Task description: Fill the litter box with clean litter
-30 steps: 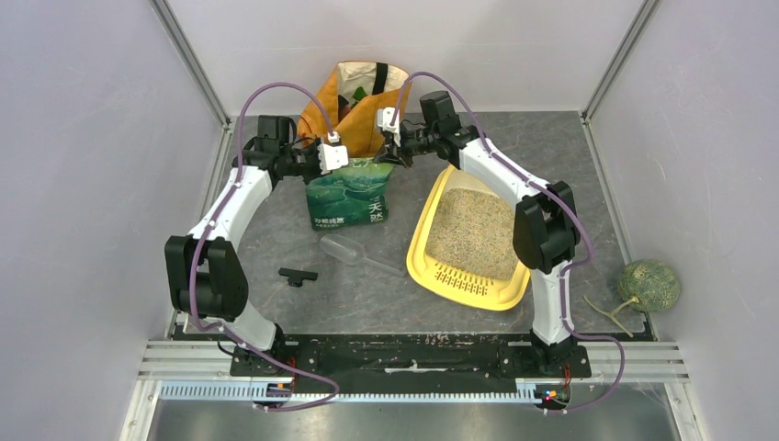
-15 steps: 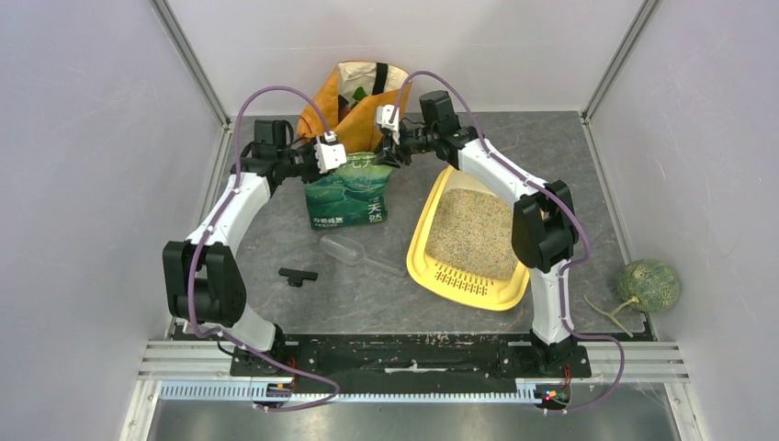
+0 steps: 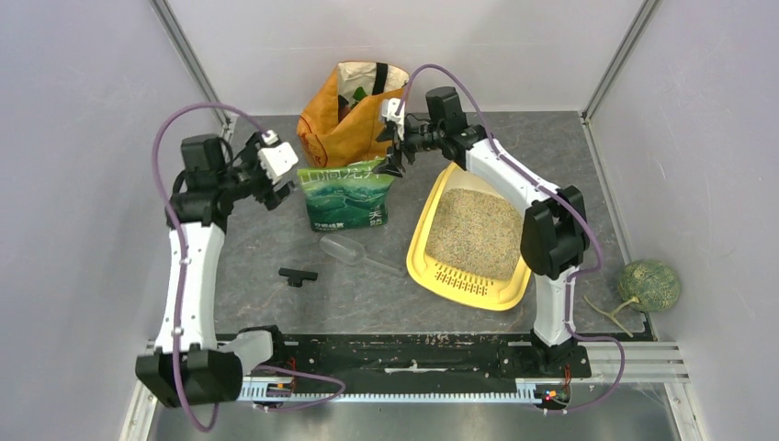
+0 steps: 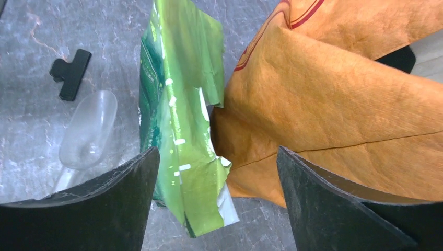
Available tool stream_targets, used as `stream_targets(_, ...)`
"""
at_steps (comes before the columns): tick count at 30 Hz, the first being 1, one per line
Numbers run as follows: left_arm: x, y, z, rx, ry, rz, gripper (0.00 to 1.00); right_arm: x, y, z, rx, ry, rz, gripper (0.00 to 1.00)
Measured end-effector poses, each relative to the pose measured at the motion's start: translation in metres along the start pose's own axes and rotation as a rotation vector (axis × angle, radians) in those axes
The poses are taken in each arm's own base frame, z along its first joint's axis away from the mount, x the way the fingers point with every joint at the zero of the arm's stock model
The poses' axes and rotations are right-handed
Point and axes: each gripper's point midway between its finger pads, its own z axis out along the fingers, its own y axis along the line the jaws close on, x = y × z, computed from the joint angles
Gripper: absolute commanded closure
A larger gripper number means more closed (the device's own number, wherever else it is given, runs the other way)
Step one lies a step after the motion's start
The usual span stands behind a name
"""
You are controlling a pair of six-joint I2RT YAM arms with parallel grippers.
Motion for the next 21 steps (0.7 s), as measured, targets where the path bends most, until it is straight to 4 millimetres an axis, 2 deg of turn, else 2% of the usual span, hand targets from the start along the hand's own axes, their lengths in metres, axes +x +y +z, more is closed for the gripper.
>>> stream_targets(2,0.012,-0.013,-0.023,-0.01,0.045,-0.026,0.15,-0.01,0.001,-0.005,0.008,-0.011,0.011,0.09)
stream_targets(4,0.03,-0.034,-0.038,0.018,0.109,-0.056,0.16,-0.02,0.002,-0.009,0.014,-0.021,0.012,0.09)
stream_targets(8,0.071,-0.089,-0.047,0.176,0.241,-0.107,0.16,-0.033,0.004,-0.016,0.022,-0.034,0.008,0.08)
stream_targets(13,0.124,-0.162,-0.058,0.387,0.374,-0.104,0.19,-0.032,0.011,-0.021,0.017,-0.016,0.04,0.08)
stream_targets(17,0.153,-0.198,-0.064,0.453,0.422,-0.047,0.2,-0.026,0.018,-0.026,0.025,0.013,0.08,0.08)
stream_targets(21,0.176,-0.216,-0.061,0.474,0.441,0.016,0.23,-0.022,0.023,-0.033,0.041,0.039,0.106,0.09)
